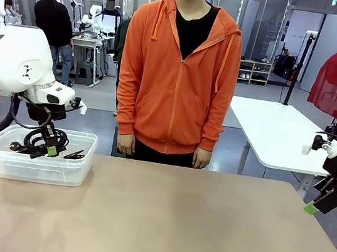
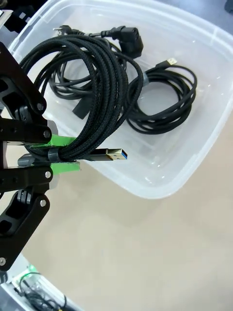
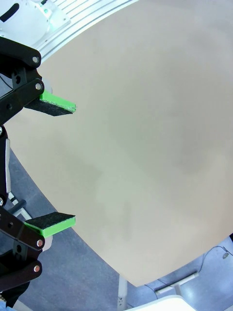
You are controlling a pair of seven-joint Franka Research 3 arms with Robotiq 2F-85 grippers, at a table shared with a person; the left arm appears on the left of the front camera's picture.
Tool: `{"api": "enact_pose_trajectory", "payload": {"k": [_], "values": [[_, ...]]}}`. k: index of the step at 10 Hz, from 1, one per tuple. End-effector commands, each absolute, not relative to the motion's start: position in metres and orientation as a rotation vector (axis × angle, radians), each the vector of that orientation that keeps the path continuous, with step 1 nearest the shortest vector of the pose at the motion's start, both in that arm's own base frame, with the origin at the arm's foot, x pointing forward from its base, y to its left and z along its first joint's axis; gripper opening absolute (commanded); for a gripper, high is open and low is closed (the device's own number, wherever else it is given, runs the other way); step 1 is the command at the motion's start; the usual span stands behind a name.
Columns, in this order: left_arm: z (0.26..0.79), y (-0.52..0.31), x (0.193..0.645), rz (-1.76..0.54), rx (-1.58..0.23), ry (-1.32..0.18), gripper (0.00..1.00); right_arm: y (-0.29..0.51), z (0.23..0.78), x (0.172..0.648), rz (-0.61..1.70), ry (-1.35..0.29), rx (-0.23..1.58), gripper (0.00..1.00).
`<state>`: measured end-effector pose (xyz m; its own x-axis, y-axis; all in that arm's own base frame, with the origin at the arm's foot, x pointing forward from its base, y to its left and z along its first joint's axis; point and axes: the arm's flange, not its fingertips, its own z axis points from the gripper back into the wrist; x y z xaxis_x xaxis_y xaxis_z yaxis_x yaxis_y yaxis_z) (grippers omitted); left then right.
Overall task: Organize and store the cables.
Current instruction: Place the USB Extension Cable into the Organizing box.
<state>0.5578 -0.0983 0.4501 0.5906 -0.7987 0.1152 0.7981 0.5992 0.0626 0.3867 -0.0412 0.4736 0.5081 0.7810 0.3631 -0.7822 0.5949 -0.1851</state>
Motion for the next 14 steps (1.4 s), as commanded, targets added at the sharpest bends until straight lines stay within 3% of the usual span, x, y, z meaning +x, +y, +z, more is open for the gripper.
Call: {"api": "enact_pose_trajectory", "payload": {"k": [1,9,14], "values": [[0.458,-0.099,0.578,-0.944,-0.018,-0.14,0.0,-0.041,0.475,0.389,0.935,-0.427,0.0,1.0],[0.447,-0.112,0.654,-0.983,-0.053,-0.084,0.0,-0.041,0.475,0.389,0.935,-0.427,0.0,1.0],[0.431,-0.112,0.669,-0.959,-0.056,-0.041,0.0,-0.041,0.475,0.389,0.935,-0.427,0.0,1.0]]}}
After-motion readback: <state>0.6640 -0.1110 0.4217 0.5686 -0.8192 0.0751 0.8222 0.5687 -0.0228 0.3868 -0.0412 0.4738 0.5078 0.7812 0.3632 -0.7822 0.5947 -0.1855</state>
